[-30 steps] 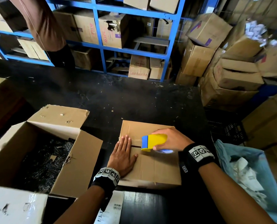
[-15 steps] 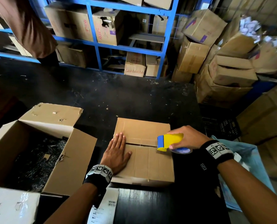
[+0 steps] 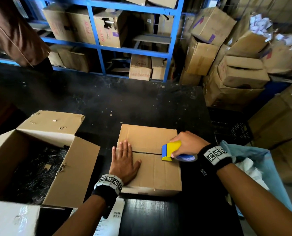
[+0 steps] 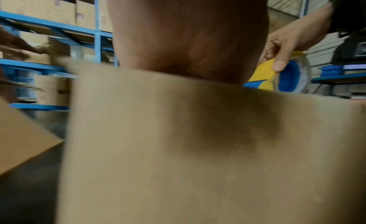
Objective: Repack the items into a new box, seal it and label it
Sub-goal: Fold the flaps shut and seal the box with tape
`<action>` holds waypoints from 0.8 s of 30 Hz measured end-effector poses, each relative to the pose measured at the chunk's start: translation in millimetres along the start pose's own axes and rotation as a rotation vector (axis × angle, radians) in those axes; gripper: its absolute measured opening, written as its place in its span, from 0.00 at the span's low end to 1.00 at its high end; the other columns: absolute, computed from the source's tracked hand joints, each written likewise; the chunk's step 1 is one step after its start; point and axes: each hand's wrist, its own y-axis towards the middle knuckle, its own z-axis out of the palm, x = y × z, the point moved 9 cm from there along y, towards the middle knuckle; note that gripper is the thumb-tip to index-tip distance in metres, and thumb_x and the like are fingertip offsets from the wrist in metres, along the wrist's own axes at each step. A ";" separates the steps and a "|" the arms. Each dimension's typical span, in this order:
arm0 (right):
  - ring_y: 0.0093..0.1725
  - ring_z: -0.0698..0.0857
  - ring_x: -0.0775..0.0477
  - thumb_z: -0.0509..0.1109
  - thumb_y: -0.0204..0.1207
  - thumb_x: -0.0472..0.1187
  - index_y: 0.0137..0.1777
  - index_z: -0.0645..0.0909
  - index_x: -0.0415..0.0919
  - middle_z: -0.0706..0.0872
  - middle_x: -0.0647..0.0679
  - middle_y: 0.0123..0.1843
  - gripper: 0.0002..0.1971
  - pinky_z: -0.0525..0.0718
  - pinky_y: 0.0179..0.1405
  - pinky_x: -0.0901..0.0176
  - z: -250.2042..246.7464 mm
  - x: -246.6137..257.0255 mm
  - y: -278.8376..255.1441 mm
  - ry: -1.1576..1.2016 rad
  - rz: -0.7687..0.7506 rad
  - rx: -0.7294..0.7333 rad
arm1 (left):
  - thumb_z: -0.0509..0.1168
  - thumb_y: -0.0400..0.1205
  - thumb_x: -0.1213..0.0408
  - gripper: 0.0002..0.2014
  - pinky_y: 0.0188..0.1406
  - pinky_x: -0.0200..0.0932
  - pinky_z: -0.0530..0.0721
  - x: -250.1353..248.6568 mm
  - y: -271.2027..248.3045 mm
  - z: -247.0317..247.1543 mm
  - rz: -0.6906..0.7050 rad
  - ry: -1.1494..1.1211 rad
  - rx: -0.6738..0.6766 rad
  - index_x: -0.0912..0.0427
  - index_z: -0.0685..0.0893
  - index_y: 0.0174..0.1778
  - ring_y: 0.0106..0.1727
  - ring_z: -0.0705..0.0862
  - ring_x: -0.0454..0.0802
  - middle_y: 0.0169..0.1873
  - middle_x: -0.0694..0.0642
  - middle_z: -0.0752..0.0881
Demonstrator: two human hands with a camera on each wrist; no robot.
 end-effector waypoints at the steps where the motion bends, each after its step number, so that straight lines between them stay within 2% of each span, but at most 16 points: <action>1: 0.40 0.88 0.53 0.78 0.54 0.69 0.40 0.86 0.54 0.89 0.54 0.36 0.22 0.91 0.45 0.44 -0.2 -0.2 -0.8 0.003 0.004 -0.004 | 0.37 0.83 0.34 0.43 0.82 0.64 0.33 -11.6 1.3 2.9 0.006 -0.021 0.025 0.62 0.39 0.86 0.86 0.35 0.65 0.85 0.61 0.36; 3: 0.40 0.88 0.53 0.78 0.54 0.68 0.39 0.86 0.55 0.89 0.54 0.36 0.20 0.90 0.45 0.45 -1.1 0.9 -3.4 -0.002 0.011 -0.007 | 0.39 0.83 0.36 0.41 0.83 0.65 0.35 -46.2 3.1 10.4 0.095 -0.061 0.066 0.60 0.40 0.86 0.85 0.33 0.67 0.85 0.60 0.34; 6: 0.44 0.84 0.51 0.77 0.53 0.69 0.44 0.86 0.58 0.88 0.54 0.39 0.23 0.88 0.45 0.48 -3.6 -0.3 -6.6 -0.030 0.039 -0.037 | 0.41 0.84 0.38 0.40 0.84 0.66 0.41 -92.7 3.1 19.9 0.216 -0.047 0.086 0.61 0.46 0.87 0.86 0.38 0.68 0.87 0.61 0.41; 9: 0.45 0.84 0.50 0.76 0.52 0.71 0.47 0.85 0.58 0.88 0.53 0.40 0.26 0.88 0.47 0.47 -3.0 -0.8 -6.9 -0.047 0.042 -0.045 | 0.42 0.84 0.37 0.41 0.84 0.66 0.44 -101.0 3.8 23.7 0.189 -0.037 0.056 0.62 0.50 0.87 0.86 0.41 0.67 0.87 0.61 0.47; 13: 0.45 0.87 0.54 0.79 0.55 0.69 0.51 0.87 0.58 0.90 0.55 0.42 0.26 0.89 0.50 0.48 -8.6 -4.2 -17.0 0.028 0.016 -0.031 | 0.41 0.84 0.35 0.41 0.83 0.63 0.43 -96.9 2.8 24.6 0.176 -0.035 0.028 0.59 0.50 0.87 0.87 0.41 0.63 0.88 0.58 0.47; 16: 0.49 0.89 0.60 0.83 0.59 0.63 0.60 0.89 0.59 0.92 0.60 0.47 0.28 0.87 0.54 0.61 -17.7 -11.4 -31.8 0.124 0.003 -0.039 | 0.42 0.84 0.34 0.41 0.83 0.62 0.46 -97.7 1.5 24.5 0.178 -0.037 0.010 0.58 0.52 0.87 0.87 0.42 0.62 0.88 0.56 0.48; 20: 0.50 0.88 0.59 0.85 0.64 0.56 0.61 0.89 0.55 0.93 0.57 0.51 0.25 0.81 0.47 0.71 -31.6 -36.7 -57.9 0.144 0.022 -0.086 | 0.40 0.83 0.33 0.41 0.83 0.61 0.43 -97.2 0.6 24.4 0.181 -0.050 -0.004 0.56 0.51 0.87 0.87 0.41 0.60 0.88 0.54 0.46; 21: 0.52 0.88 0.58 0.86 0.64 0.57 0.64 0.88 0.55 0.92 0.56 0.53 0.26 0.80 0.48 0.70 -34.1 -48.7 -65.8 0.150 0.047 -0.096 | 0.38 0.83 0.32 0.41 0.84 0.61 0.42 -97.9 0.8 24.2 0.183 -0.051 -0.006 0.56 0.49 0.88 0.87 0.40 0.60 0.88 0.54 0.45; 24: 0.58 0.88 0.54 0.85 0.63 0.60 0.69 0.86 0.55 0.91 0.54 0.58 0.33 0.84 0.60 0.57 -36.1 -78.7 -84.1 0.130 0.098 -0.112 | 0.35 0.82 0.32 0.42 0.84 0.60 0.41 -98.0 0.9 22.7 0.183 -0.053 -0.018 0.56 0.48 0.88 0.87 0.39 0.59 0.87 0.53 0.45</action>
